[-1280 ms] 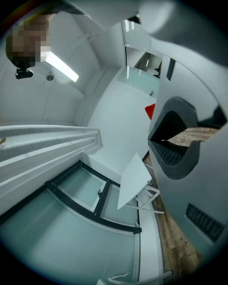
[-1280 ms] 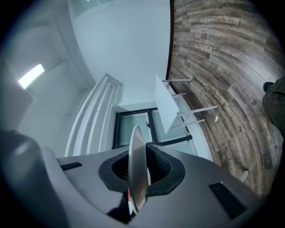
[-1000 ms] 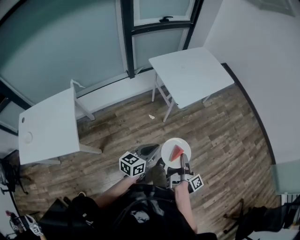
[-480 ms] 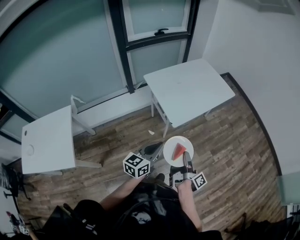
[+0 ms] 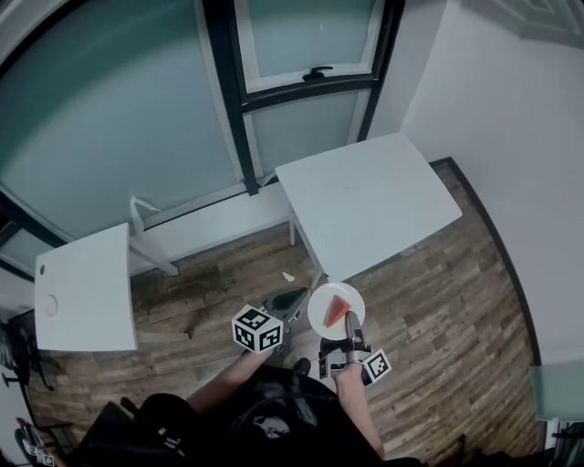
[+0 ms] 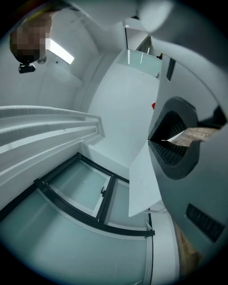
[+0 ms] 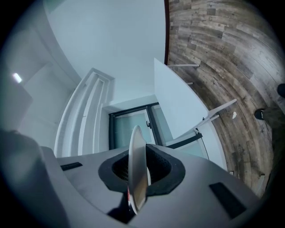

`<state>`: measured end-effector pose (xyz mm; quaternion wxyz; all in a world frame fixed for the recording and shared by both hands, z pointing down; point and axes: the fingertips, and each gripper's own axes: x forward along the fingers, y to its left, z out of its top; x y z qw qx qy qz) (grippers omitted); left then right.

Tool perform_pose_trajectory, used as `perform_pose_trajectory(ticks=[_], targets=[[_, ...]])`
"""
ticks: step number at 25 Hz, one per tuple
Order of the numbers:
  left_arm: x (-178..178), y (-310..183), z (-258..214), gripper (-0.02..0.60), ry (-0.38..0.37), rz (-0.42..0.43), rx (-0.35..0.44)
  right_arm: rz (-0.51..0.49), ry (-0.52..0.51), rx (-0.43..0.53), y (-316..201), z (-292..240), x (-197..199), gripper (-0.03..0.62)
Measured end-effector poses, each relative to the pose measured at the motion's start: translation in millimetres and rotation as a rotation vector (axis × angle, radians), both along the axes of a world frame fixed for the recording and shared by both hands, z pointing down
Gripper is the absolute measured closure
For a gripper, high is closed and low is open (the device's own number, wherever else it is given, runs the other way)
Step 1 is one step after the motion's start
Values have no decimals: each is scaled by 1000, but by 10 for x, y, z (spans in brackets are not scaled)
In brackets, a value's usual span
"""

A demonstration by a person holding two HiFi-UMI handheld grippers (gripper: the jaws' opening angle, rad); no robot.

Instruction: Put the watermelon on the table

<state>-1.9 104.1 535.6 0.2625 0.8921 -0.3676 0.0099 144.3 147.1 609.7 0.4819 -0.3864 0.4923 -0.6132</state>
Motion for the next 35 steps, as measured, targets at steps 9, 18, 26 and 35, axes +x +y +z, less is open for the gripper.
perform_pose_trajectory(ticks=[9, 18, 26, 35], targets=[[-193, -1003, -7, 575, 33, 65, 0, 25, 52, 53, -1161, -219, -175, 559], [-100, -1713, 98, 575, 56, 94, -26, 2, 55, 12, -1772, -149, -210, 559], [250, -2508, 275, 575, 46, 8, -68, -58, 70, 13, -2710, -31, 203, 559], [560, -3350, 489, 575, -40, -98, -70, -195, 98, 1, -3702, 124, 567, 559]])
